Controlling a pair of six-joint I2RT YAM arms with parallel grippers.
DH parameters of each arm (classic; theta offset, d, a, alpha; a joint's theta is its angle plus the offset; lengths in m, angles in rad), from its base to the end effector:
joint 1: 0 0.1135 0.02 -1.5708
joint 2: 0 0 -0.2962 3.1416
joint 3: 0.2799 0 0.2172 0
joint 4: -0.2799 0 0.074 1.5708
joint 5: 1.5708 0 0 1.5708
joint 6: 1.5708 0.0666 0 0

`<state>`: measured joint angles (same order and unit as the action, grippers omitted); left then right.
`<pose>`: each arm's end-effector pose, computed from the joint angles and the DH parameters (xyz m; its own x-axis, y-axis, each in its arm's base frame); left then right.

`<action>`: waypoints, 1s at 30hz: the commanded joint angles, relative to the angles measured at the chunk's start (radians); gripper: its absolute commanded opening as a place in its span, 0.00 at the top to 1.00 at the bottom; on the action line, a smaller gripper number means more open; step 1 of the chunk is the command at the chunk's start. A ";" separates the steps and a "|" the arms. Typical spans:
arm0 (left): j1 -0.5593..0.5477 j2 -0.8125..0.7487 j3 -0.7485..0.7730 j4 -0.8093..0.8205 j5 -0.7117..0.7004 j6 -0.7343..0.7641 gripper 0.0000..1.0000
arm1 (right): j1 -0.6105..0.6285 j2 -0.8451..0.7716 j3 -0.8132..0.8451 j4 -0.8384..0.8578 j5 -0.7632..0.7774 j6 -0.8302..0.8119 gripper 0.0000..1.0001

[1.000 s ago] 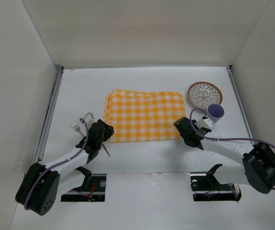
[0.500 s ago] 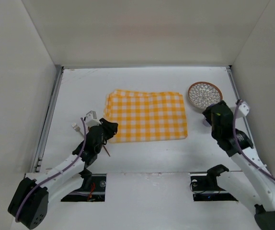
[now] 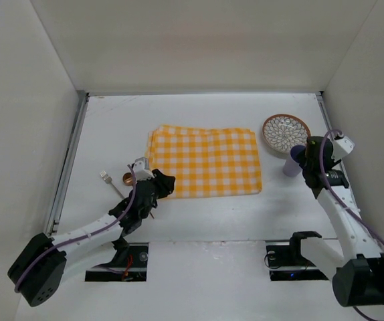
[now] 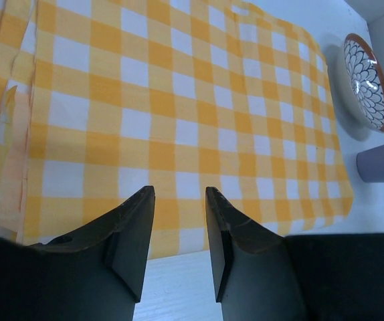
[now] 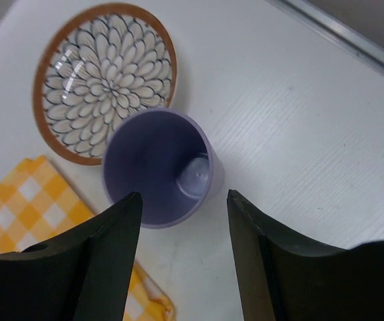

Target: Set the dinner table for one person

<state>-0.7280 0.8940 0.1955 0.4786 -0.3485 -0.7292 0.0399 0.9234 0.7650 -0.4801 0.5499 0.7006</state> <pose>0.1392 -0.0936 0.2263 -0.3723 -0.5070 -0.7774 0.1723 0.7853 -0.5947 0.1632 -0.0283 0.2981 -0.2068 0.5418 -0.8146 0.6785 0.6794 0.2796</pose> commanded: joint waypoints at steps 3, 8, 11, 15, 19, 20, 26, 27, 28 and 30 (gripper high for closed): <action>-0.014 0.022 0.008 0.072 -0.060 0.036 0.65 | -0.059 0.074 -0.023 0.119 -0.047 -0.021 0.42; -0.027 0.031 0.013 0.074 -0.079 0.039 0.65 | -0.076 0.113 -0.061 0.181 -0.056 -0.004 0.50; -0.015 0.028 0.012 0.066 -0.080 0.036 0.65 | -0.081 0.155 -0.069 0.216 -0.067 -0.003 0.58; -0.015 0.016 0.005 0.072 -0.090 0.037 0.64 | -0.076 0.157 -0.090 0.261 -0.061 0.016 0.83; -0.003 0.008 0.002 0.061 -0.086 0.034 0.64 | -0.049 0.028 -0.052 0.198 0.005 0.013 0.93; -0.003 0.000 0.001 0.063 -0.090 0.033 0.64 | -0.019 -0.003 -0.029 0.174 0.030 0.007 0.93; 0.000 0.013 0.002 0.063 -0.092 0.030 0.63 | 0.178 0.069 0.177 0.100 0.045 -0.039 0.92; -0.006 0.007 0.002 0.066 -0.093 0.030 0.63 | 0.214 0.112 0.206 0.112 0.048 -0.046 0.92; -0.009 0.003 -0.001 0.069 -0.098 0.034 0.63 | 0.241 0.161 0.236 0.129 0.047 -0.056 0.92; 0.000 0.002 -0.002 0.071 -0.101 0.034 0.63 | 0.277 0.268 0.299 0.152 0.038 -0.073 0.91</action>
<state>-0.7326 0.9127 0.1955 0.4976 -0.4225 -0.7071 0.2710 1.0729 0.9886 -0.3706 0.5762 0.6685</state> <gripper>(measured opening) 0.365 0.121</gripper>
